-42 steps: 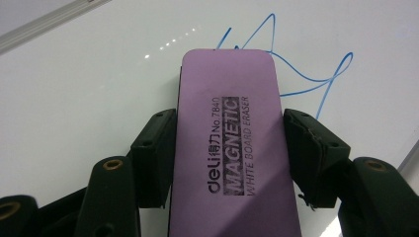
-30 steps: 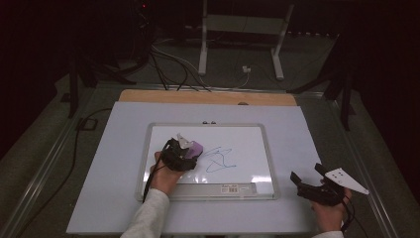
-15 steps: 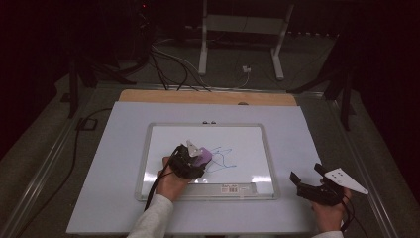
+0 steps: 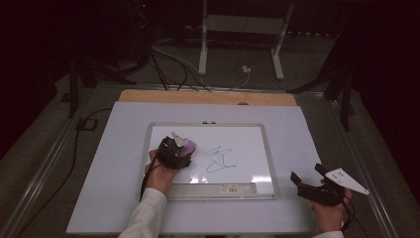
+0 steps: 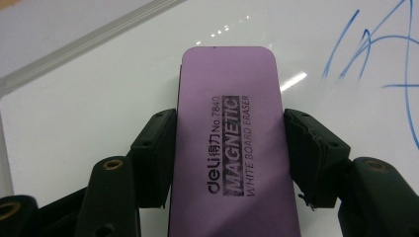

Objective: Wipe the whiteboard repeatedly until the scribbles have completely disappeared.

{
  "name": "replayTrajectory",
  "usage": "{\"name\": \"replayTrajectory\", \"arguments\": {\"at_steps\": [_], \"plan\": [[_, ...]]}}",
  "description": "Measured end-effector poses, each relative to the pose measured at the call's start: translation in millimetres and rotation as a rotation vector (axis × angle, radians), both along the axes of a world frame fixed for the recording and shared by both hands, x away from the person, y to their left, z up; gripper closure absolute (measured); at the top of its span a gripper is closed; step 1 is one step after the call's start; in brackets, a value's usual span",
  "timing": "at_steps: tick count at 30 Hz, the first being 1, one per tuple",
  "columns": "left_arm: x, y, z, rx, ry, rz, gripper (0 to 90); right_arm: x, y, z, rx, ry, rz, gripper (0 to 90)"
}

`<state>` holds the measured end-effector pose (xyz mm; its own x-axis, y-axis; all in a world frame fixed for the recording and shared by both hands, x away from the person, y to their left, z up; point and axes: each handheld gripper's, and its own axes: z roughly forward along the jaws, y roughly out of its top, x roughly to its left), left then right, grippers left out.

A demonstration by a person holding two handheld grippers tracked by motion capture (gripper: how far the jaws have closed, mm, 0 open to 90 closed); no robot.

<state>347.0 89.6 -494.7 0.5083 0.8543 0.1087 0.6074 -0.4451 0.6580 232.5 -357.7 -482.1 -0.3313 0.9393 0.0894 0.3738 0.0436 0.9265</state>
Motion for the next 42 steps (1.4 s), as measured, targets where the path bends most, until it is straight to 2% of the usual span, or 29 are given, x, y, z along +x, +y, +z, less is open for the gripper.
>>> {"name": "replayTrajectory", "arguments": {"at_steps": [2, 5, 8, 9, 13, 14, 17, 18, 25, 27, 29, 30, 31, 33, 36, 42], "plan": [[-1.2, -3.4, -0.6, -0.030, 0.014, -0.028, 42.1, 0.0, 0.5, 0.0, 0.000, 0.001, 0.001, 0.1], [-6.7, -17.0, -0.8, -0.042, 0.018, -0.078, 42.1, 0.2, 1.0, -0.1, 0.000, 0.001, 0.002, 0.1], [-15.8, -37.0, -0.6, -0.045, 0.020, -0.157, 42.0, 0.4, 1.2, -0.3, -0.001, 0.002, 0.003, 0.1], [-19.5, -45.3, -0.6, -0.050, 0.024, -0.200, 42.0, 0.3, 1.2, -0.2, -0.002, 0.003, 0.003, 0.1], [-28.1, -62.1, 0.4, -0.041, 0.026, -0.298, 42.0, -0.1, 0.3, 0.1, -0.001, 0.000, 0.002, 0.1], [-28.5, -63.2, 1.0, -0.029, 0.023, -0.301, 42.0, -0.2, -0.2, 0.1, -0.001, -0.001, 0.001, 0.1], [-24.8, -59.8, 0.4, -0.048, 0.035, -0.292, 42.0, -0.4, -1.0, 0.1, 0.003, 0.000, -0.002, 0.1], [-23.2, -58.0, 0.5, -0.038, 0.030, -0.279, 42.0, -0.5, -1.2, 0.2, 0.003, -0.001, -0.002, 0.1], [-3.6, -33.1, -0.1, -0.019, 0.012, -0.118, 42.0, -1.0, -1.5, 0.3, 0.005, 0.000, -0.005, 0.1], [2.0, -26.4, -0.7, -0.029, 0.014, -0.065, 42.0, -0.8, -1.4, 0.2, 0.003, 0.000, -0.004, 0.1], [3.6, -25.4, -0.8, -0.042, 0.028, -0.052, 42.0, -0.7, -1.0, 0.1, 0.002, 0.000, -0.004, 0.1], [2.7, -27.1, -0.7, -0.033, 0.021, -0.051, 42.0, -0.6, -0.8, 0.0, 0.002, 0.000, -0.003, 0.1], [1.5, -29.2, -0.5, -0.024, 0.015, -0.057, 42.0, -0.6, -0.5, -0.1, 0.001, 0.000, -0.003, 0.1], [-1.3, -34.8, -1.1, -0.041, 0.022, -0.096, 42.0, -0.4, 0.0, -0.2, 0.000, 0.003, -0.001, 0.1], [-8.4, -48.8, -1.1, -0.043, 0.020, -0.148, 42.0, -0.3, 0.7, -0.2, -0.002, 0.003, 0.000, 0.1], [-26.9, -83.8, -0.5, -0.045, 0.022, -0.298, 42.0, -0.3, 0.3, -0.2, -0.001, 0.003, 0.001, 0.1]]}}
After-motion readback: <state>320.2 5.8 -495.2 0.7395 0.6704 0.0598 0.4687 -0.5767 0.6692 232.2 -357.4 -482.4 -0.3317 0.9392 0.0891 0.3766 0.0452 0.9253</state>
